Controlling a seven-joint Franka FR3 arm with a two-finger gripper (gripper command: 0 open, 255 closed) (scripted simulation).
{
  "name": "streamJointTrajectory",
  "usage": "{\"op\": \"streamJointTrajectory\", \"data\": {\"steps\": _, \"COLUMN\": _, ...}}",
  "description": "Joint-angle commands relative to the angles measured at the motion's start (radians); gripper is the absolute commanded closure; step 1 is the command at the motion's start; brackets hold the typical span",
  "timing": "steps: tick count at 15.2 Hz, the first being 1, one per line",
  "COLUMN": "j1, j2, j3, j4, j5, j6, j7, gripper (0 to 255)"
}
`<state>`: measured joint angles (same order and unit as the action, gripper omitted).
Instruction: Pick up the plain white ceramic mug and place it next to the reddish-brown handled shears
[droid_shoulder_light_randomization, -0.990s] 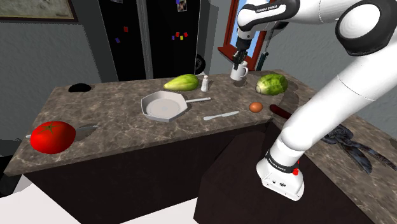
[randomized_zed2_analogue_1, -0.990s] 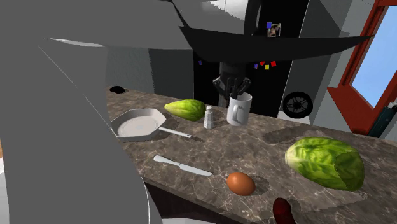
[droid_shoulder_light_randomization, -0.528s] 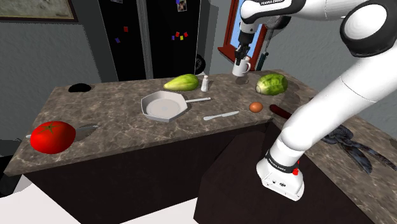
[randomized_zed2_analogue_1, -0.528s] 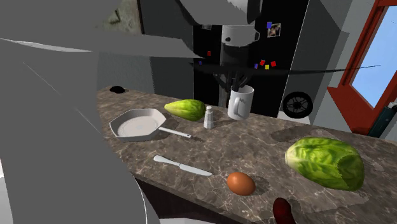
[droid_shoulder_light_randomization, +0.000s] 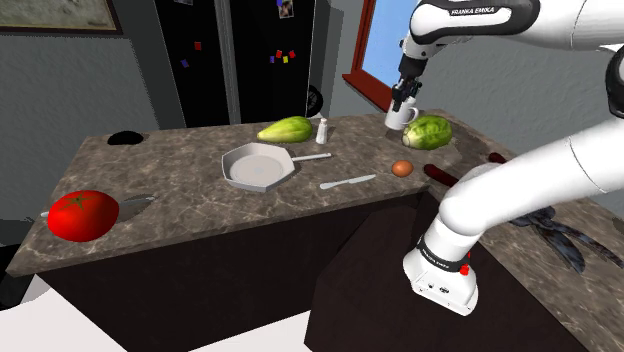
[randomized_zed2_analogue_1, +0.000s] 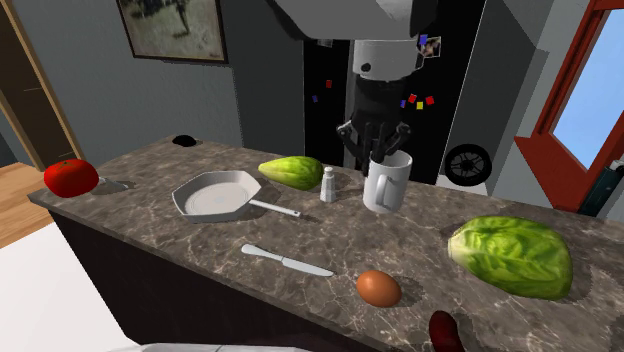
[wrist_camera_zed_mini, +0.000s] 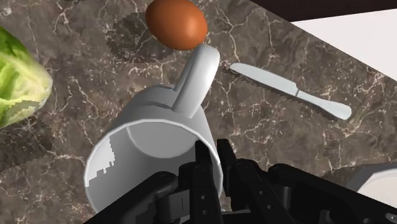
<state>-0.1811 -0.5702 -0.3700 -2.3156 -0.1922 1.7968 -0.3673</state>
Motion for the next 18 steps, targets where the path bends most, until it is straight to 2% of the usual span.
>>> {"op": "streamJointTrajectory", "data": {"steps": 1, "j1": -0.027, "j2": -0.09, "j3": 0.001, "j4": -0.064, "j5": -0.026, "j6": -0.024, "j7": -0.009, "gripper": 255}}
{"op": "streamJointTrajectory", "data": {"steps": 10, "j1": -0.155, "j2": -0.452, "j3": 0.004, "j4": -0.249, "j5": -0.108, "j6": -0.2, "j7": -0.076, "gripper": 255}}
{"op": "streamJointTrajectory", "data": {"steps": 18, "j1": -0.287, "j2": -0.753, "j3": -0.023, "j4": -0.324, "j5": -0.185, "j6": -0.421, "j7": -0.198, "gripper": 255}}
